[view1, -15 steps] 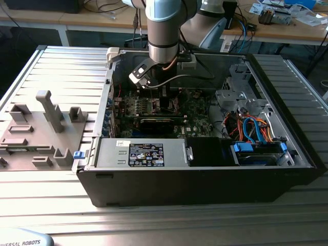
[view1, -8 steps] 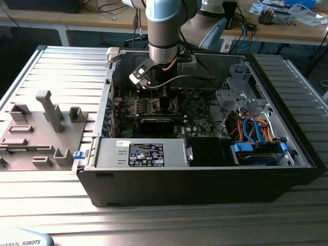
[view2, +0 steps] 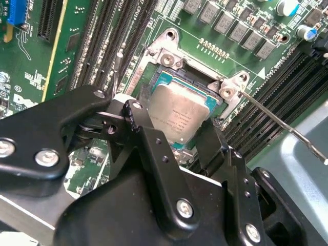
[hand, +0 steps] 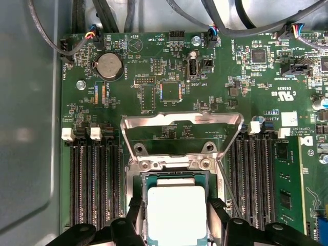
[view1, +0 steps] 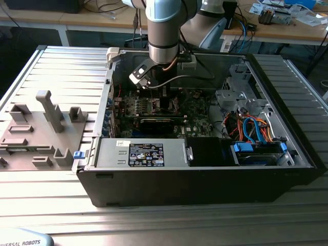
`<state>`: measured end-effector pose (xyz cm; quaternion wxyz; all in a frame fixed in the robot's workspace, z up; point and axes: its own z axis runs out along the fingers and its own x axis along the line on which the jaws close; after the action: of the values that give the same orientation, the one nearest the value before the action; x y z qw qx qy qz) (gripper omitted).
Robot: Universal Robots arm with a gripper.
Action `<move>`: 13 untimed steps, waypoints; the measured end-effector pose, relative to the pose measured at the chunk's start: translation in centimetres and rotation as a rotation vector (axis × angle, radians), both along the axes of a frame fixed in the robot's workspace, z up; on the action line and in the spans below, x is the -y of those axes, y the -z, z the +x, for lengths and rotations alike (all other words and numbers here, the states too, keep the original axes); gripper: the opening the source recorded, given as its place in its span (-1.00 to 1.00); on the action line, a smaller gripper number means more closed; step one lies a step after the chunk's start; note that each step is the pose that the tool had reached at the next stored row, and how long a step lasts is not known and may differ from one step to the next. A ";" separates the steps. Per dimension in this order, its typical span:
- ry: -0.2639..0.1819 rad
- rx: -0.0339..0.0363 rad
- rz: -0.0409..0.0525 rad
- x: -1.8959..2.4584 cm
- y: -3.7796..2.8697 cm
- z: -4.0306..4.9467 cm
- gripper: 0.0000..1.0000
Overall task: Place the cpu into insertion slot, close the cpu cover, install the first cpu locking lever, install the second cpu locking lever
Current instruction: 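Place the cpu into insertion slot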
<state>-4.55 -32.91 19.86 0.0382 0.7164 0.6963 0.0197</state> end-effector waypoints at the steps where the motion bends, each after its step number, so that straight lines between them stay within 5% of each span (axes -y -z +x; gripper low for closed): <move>1: 0.000 0.0001 0.0000 0.00 -0.22 0.00 0.23; 4: 0.000 0.0001 0.0002 -0.02 -1.30 0.00 0.23; 10: 0.000 -0.0003 -0.0001 -0.55 -1.70 0.01 0.20; 11: 0.000 -0.0002 -0.0007 -0.55 -1.89 0.01 -0.06; 13: 0.000 -0.0004 -0.0028 -0.56 -2.19 0.01 -0.18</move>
<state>-4.54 -32.36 22.05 0.0391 0.7164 0.6964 0.0186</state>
